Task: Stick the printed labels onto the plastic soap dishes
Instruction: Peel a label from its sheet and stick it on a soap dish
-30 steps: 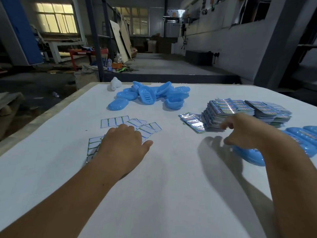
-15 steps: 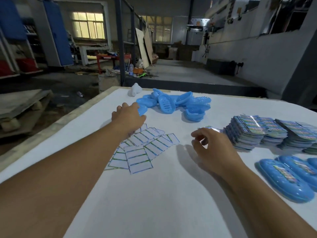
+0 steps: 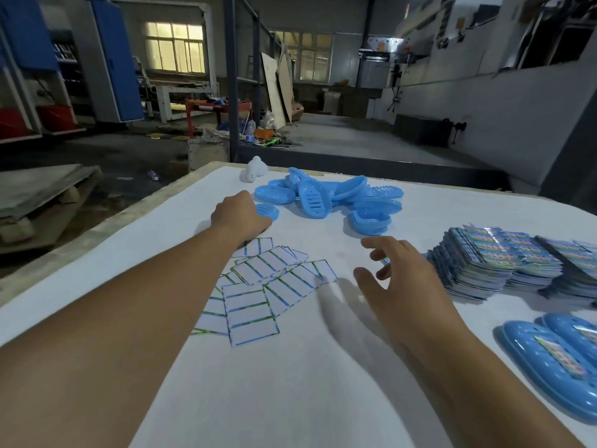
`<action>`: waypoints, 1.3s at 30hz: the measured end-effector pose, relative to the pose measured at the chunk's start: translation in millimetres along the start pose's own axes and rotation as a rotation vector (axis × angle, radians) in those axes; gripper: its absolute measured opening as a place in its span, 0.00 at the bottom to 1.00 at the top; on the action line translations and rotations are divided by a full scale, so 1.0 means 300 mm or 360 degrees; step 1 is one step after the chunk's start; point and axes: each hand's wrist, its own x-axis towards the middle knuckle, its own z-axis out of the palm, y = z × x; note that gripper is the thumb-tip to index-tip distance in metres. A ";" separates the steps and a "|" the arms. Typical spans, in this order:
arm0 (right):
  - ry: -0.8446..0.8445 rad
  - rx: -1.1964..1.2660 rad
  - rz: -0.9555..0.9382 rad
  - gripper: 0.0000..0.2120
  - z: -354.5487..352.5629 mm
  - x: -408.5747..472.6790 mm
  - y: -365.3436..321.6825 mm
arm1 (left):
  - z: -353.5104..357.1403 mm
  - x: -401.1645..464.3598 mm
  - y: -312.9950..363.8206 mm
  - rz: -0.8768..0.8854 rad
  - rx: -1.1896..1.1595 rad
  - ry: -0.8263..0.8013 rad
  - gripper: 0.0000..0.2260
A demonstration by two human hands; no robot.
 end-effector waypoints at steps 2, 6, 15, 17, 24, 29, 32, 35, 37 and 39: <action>-0.0003 0.0013 0.0015 0.17 -0.002 -0.001 0.000 | -0.021 -0.025 0.015 0.0046 -0.0165 0.0043 0.19; 0.0001 0.0034 0.0091 0.15 -0.013 -0.002 0.000 | -0.073 -0.110 0.074 0.0269 -0.0503 -0.0114 0.17; 0.0094 0.0007 0.0416 0.19 -0.075 -0.005 0.024 | -0.125 -0.445 0.167 0.0722 -0.0640 -0.0771 0.21; 0.0061 -0.0188 0.0439 0.21 -0.087 -0.012 0.044 | -0.123 -0.494 0.159 0.0740 -0.0538 -0.0771 0.22; -0.0122 -0.0673 0.0432 0.22 -0.082 -0.013 0.081 | -0.091 -0.536 0.122 0.0856 -0.0254 -0.0716 0.17; -0.0030 -0.0769 0.0488 0.12 -0.080 -0.016 0.070 | -0.072 -0.537 0.121 0.0975 -0.0343 -0.0472 0.12; -0.0014 -0.0784 0.0553 0.10 -0.084 -0.008 0.069 | -0.065 -0.539 0.132 0.1048 -0.0378 -0.0307 0.10; 0.0000 -0.0858 0.0550 0.08 -0.085 0.001 0.060 | -0.061 -0.545 0.141 0.1039 -0.0426 -0.0187 0.08; 0.0005 -0.0901 0.0543 0.07 -0.085 0.008 0.052 | -0.063 -0.551 0.147 0.1021 -0.0478 -0.0101 0.07; 0.0013 -0.0920 0.0557 0.05 -0.089 0.016 0.048 | -0.069 -0.560 0.157 0.1026 -0.0535 0.0000 0.05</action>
